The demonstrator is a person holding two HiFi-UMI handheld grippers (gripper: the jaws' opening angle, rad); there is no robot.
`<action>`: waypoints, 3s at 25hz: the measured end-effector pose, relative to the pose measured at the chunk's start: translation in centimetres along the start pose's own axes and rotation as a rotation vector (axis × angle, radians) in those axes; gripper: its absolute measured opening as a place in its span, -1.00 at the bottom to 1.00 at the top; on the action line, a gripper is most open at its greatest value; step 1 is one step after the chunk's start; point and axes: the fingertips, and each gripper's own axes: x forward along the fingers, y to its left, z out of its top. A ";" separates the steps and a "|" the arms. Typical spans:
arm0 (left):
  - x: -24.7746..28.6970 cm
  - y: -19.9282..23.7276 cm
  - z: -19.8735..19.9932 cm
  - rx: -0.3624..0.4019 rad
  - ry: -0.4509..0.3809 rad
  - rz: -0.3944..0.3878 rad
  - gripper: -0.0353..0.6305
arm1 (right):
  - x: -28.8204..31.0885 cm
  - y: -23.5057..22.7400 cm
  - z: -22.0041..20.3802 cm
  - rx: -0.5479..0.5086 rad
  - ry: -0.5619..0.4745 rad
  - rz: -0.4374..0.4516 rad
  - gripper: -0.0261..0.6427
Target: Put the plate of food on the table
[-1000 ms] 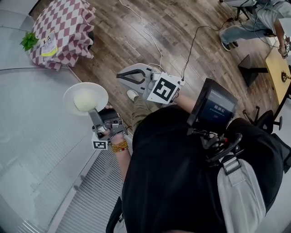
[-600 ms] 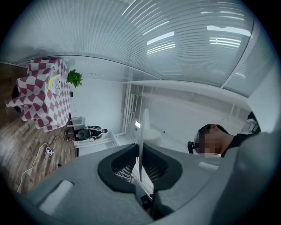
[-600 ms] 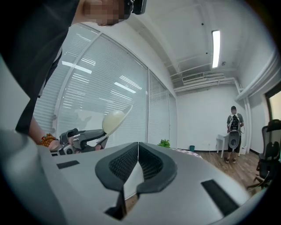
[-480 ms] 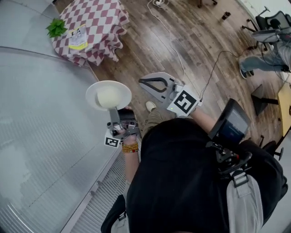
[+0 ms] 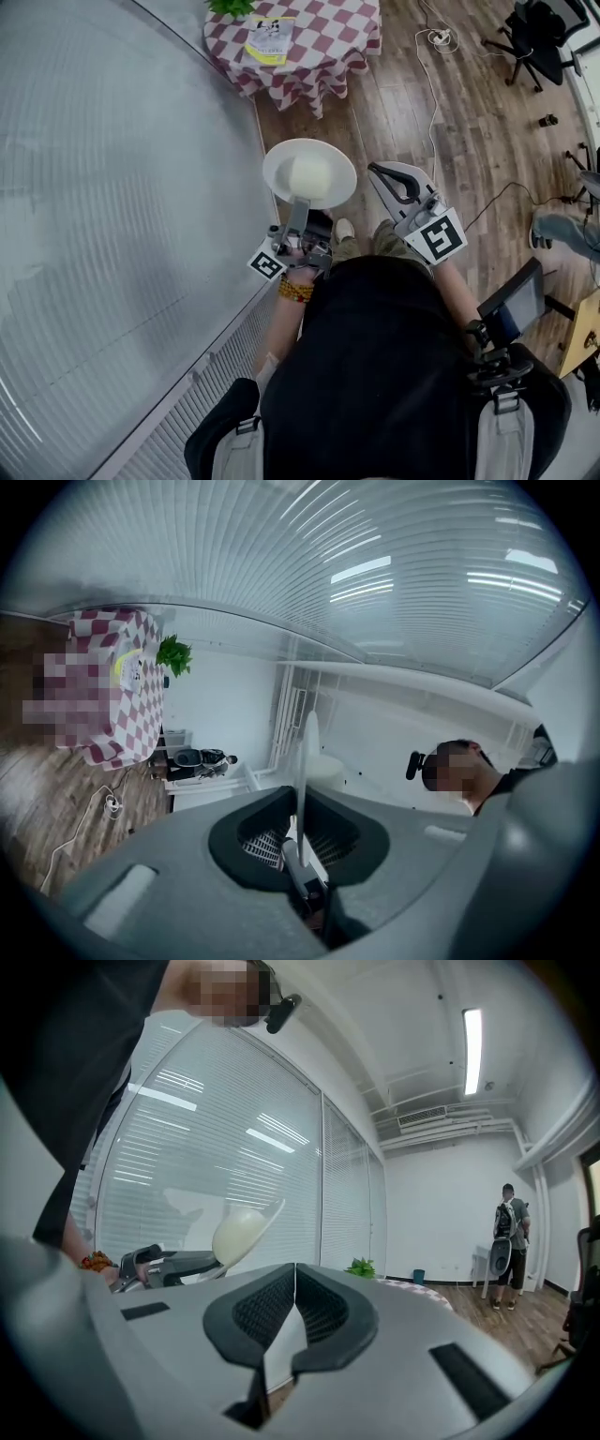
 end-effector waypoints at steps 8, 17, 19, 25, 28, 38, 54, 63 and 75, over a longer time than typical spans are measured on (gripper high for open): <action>2.2 3.6 1.9 0.007 -0.010 0.045 -0.79 | 2.9 -3.9 -1.2 0.016 0.008 0.008 -0.88; 13.4 9.1 2.8 0.046 -0.037 0.056 -0.79 | 7.7 -16.6 -1.8 0.066 -0.014 0.046 -0.88; 16.5 10.2 3.0 0.054 -0.042 0.047 -0.79 | 8.7 -19.4 -1.6 0.068 -0.016 0.056 -0.88; 23.2 13.4 2.9 0.068 -0.060 0.038 -0.79 | 9.9 -26.2 -1.5 0.078 -0.033 0.067 -0.88; 25.5 15.7 2.5 0.080 -0.052 0.048 -0.79 | 9.8 -29.5 -2.0 0.070 -0.032 0.071 -0.88; 29.0 21.7 3.6 0.085 -0.073 0.054 -0.79 | 11.7 -37.3 -5.1 0.084 -0.023 0.011 -0.88; 38.5 34.6 14.5 -0.001 -0.076 0.115 -0.79 | 20.9 -47.1 -6.2 0.090 0.084 -0.087 -0.88; 44.9 41.5 23.5 -0.034 -0.123 0.118 -0.79 | 27.1 -51.3 -6.8 0.093 0.144 -0.132 -0.88; 53.8 52.1 33.1 -0.048 -0.239 0.158 -0.79 | 29.6 -55.5 -9.0 0.117 0.246 -0.225 -0.88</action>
